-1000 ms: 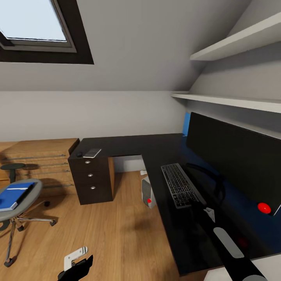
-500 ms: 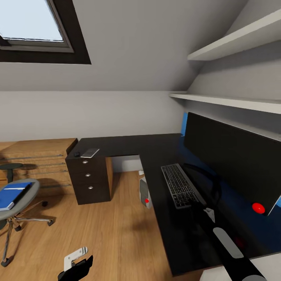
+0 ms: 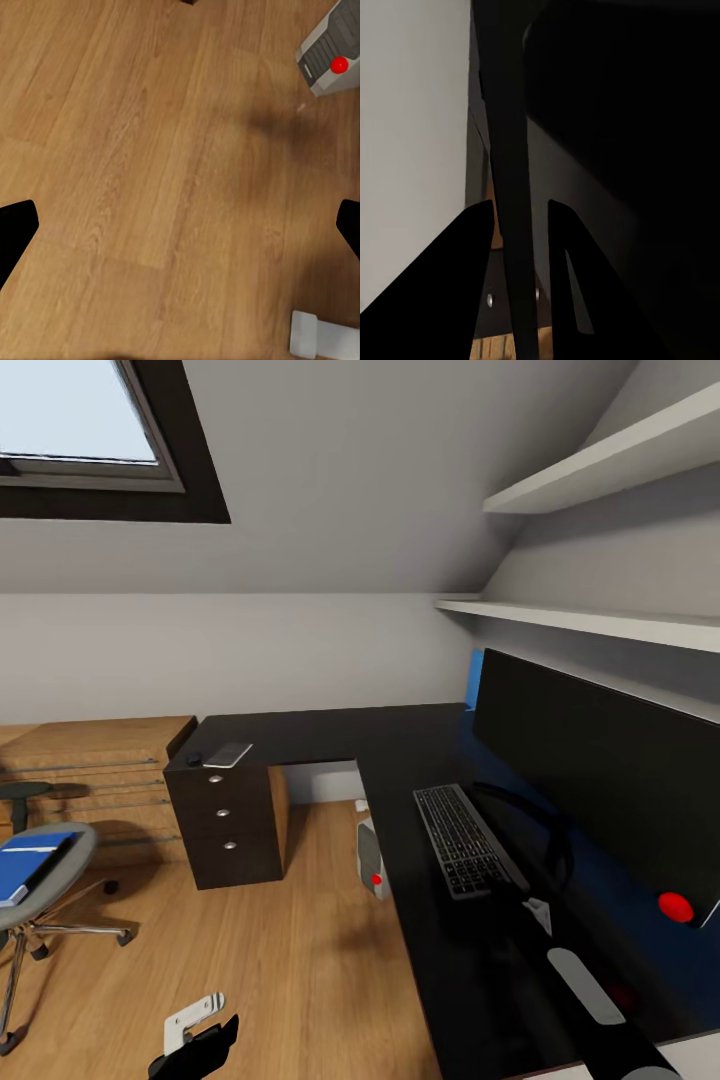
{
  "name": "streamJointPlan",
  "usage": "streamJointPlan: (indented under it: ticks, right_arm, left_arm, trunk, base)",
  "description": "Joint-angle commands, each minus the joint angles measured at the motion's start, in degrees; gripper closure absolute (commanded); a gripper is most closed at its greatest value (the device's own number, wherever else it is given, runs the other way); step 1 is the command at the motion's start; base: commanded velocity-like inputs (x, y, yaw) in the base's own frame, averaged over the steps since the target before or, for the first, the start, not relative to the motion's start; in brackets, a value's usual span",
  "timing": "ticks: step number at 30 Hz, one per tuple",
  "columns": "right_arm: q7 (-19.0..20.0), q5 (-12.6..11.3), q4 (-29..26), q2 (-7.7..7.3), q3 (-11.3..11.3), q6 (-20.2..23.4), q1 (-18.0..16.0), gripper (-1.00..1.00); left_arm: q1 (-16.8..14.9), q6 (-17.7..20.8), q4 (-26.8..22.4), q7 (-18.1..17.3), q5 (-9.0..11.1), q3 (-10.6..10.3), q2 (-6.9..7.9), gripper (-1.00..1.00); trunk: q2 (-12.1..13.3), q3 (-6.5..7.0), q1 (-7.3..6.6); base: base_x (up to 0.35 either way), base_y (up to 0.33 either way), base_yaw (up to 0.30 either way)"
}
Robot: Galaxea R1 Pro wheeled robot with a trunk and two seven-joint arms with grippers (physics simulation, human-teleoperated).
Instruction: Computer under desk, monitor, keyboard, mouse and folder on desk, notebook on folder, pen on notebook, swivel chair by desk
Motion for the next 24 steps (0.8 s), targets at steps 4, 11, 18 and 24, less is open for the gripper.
streamJointPlan:
  ticks: [4, 11, 18, 24]
  right_arm:
    - [-3.1, -0.9, 0.6, -0.1, 0.1, 0.1, 0.0, 1.0]
    - [-3.1, -1.0, 0.7, -0.16, 0.0, 0.1, 0.0, 1.0]
    - [-3.1, -1.0, 0.7, -0.18, 0.0, 0.1, 0.0, 1.0]
    - [-3.1, -1.0, 0.7, -0.16, 0.1, 0.1, 0.0, 1.0]
  left_arm:
    - [0.0, -0.1, -0.1, 0.5, 0.4, -0.2, 0.07, -1.0]
    - [0.0, -0.3, -0.1, 0.5, 0.4, -0.2, 0.07, -1.0]
    - [0.0, 0.0, -0.1, 0.5, 0.4, -0.2, 0.07, -1.0]
    - [0.0, 0.1, -0.1, 0.5, 0.4, -0.2, 0.07, -1.0]
  trunk:
    - [0.0, -0.07, 0.0]
    - [0.0, -0.07, 0.0]
    - [0.0, -0.07, 0.0]
    - [0.0, -0.07, 0.0]
  base:
    - [0.023, -0.018, 0.0]
    - [0.16, -0.14, 0.0]
    - [0.026, -0.023, 0.0]
    - [0.002, -0.002, 0.0]
